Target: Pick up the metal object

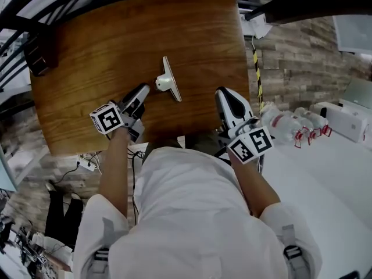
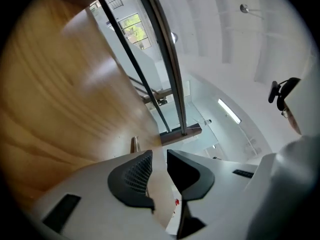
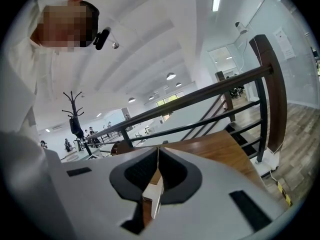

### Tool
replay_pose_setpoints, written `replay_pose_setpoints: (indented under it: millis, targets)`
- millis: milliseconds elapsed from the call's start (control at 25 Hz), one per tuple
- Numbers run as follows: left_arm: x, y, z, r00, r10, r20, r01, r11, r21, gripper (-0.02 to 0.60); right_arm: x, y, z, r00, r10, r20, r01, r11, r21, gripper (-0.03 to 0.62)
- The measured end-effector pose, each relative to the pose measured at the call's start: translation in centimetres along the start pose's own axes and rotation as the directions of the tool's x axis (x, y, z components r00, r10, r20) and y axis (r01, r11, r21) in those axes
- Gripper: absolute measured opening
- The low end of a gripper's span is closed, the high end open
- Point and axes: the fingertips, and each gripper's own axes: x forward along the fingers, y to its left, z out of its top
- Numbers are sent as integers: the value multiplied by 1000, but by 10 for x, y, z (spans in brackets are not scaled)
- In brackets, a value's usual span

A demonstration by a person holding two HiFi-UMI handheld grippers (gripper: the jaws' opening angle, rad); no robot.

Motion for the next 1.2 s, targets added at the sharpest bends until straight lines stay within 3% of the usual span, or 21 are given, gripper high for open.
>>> replay_pose_setpoints:
  millis: [120, 240, 360, 640, 960, 1120, 1200]
  targets:
    - [-2, 13, -13, 999, 21, -47, -24, 998, -50, 100, -1, 7, 0, 1000, 19, -15, -19, 1000, 3, 26]
    - [9, 18, -19, 996, -28, -85, 21, 996, -81, 128, 1, 2, -3, 999, 27, -28, -27, 1000, 5, 25]
    - [16, 41, -27, 992, 41, -119, -55, 991, -120, 130, 3, -15, -10, 999, 17, -40, -16, 1000, 18, 25]
    - [30, 49, -49, 962, 97, -255, -123, 989, -88, 143, 1, -26, -22, 998, 6, -60, -2, 997, 73, 25]
    - [36, 44, -47, 958, 110, -264, -126, 991, -45, 143, 2, -34, -29, 997, 6, -73, 1, 995, 98, 26]
    - [20, 55, -40, 950, 164, -267, -153, 986, 61, 156, 12, -34, -34, 997, -2, -79, 10, 995, 99, 26]
    - [20, 55, -39, 948, 164, -272, -148, 986, 76, 158, 16, -33, -34, 997, -3, -77, 11, 995, 102, 26]
